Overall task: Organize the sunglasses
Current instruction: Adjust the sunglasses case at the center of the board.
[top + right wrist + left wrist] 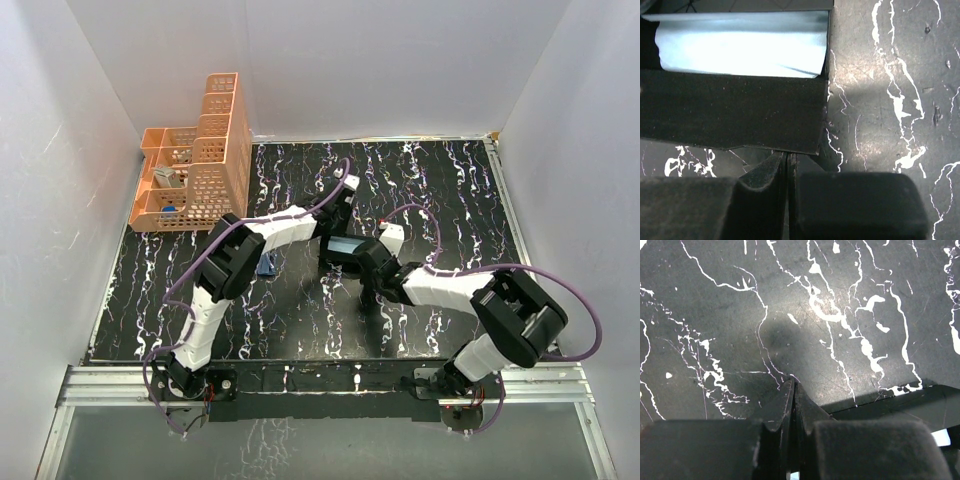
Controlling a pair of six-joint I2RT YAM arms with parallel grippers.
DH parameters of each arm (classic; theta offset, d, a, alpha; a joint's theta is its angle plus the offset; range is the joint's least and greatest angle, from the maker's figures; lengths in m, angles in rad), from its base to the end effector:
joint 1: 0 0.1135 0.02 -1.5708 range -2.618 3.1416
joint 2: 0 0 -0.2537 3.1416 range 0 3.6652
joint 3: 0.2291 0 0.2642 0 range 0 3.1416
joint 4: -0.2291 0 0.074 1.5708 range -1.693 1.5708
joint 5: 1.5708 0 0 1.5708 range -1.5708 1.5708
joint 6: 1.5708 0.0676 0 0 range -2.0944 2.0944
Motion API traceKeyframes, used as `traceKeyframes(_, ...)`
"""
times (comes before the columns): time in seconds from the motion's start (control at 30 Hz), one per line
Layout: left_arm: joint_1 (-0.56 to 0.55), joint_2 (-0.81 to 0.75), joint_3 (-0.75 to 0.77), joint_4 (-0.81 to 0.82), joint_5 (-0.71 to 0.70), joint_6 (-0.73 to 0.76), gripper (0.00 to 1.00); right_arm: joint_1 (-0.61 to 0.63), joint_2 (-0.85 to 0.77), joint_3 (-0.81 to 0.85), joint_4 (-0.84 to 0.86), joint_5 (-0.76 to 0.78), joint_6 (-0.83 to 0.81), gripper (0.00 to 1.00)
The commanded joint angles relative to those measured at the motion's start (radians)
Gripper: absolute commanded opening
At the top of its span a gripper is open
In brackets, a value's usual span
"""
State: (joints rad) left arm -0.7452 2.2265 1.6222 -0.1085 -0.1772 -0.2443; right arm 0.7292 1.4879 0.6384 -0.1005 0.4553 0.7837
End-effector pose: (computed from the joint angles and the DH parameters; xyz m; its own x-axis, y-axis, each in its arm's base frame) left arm 0.3953 -0.3485 0.1259 -0.6041 0.2334 -0.7620 0.4363 0.8970 -0.0711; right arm 0.2378 0.1726 0.1032 -0.7174 0.2092 -0.6645 0.1394 0.9777 0.1573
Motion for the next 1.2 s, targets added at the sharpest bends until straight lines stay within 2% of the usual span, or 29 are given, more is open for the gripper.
traceKeyframes(0.0, 0.0, -0.079, -0.066, -0.059, 0.015, -0.033, 0.0, -0.031, 0.027, 0.017, 0.049, 0.006, -0.032, 0.0)
traceKeyframes(0.43, -0.033, -0.216, -0.206, -0.08, -0.016, -0.077, 0.0, -0.086, 0.079, 0.088, 0.06, -0.018, -0.101, 0.0)
traceKeyframes(1.17, -0.138, -0.338, -0.317, -0.131, -0.091, -0.167, 0.0, -0.095, 0.022, 0.046, 0.036, 0.012, -0.103, 0.0)
